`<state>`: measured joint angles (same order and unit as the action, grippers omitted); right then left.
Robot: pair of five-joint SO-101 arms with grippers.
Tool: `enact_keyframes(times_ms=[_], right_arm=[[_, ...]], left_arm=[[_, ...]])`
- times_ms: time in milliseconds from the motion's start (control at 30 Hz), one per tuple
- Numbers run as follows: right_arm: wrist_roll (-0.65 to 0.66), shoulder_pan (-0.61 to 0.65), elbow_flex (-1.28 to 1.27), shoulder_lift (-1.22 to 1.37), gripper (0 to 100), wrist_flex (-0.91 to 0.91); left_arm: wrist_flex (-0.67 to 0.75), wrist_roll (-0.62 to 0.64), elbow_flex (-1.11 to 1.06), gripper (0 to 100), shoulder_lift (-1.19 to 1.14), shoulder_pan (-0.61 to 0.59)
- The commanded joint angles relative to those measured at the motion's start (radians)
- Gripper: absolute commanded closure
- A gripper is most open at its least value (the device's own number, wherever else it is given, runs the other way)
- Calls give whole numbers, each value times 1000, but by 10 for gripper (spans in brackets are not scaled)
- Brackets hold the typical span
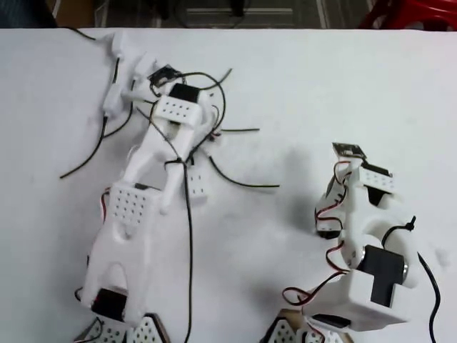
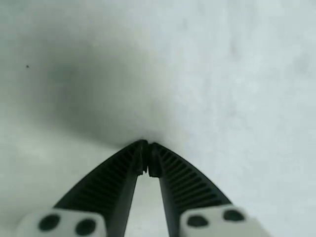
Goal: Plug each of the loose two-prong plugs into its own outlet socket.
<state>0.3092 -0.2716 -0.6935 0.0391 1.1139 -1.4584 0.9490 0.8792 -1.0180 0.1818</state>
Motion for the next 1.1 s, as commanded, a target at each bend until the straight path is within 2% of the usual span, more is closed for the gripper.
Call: enact_keyframes(times_ms=[0, 67, 300, 533, 633, 800, 1067], right_arm=[[-6, -5, 5, -5, 978, -36], [-6, -5, 5, -5, 978, -36], [-6, -5, 5, -5, 978, -36], [-6, -5, 5, -5, 978, -36], [-6, -5, 5, -5, 978, -36], [-6, -5, 5, -5, 978, -36], [-6, -7, 5, -7, 978, -36]], left_arm=[[-80, 6, 192, 901, -76, -39], [-117, 6, 253, 978, -110, -39], [-232, -2, 436, 976, -200, -35], [-331, -302, 718, 976, -205, 88], [-331, -410, 747, 976, -203, 148], [-333, -485, 747, 977, -202, 199], [-334, -500, 744, 977, -189, 194]])
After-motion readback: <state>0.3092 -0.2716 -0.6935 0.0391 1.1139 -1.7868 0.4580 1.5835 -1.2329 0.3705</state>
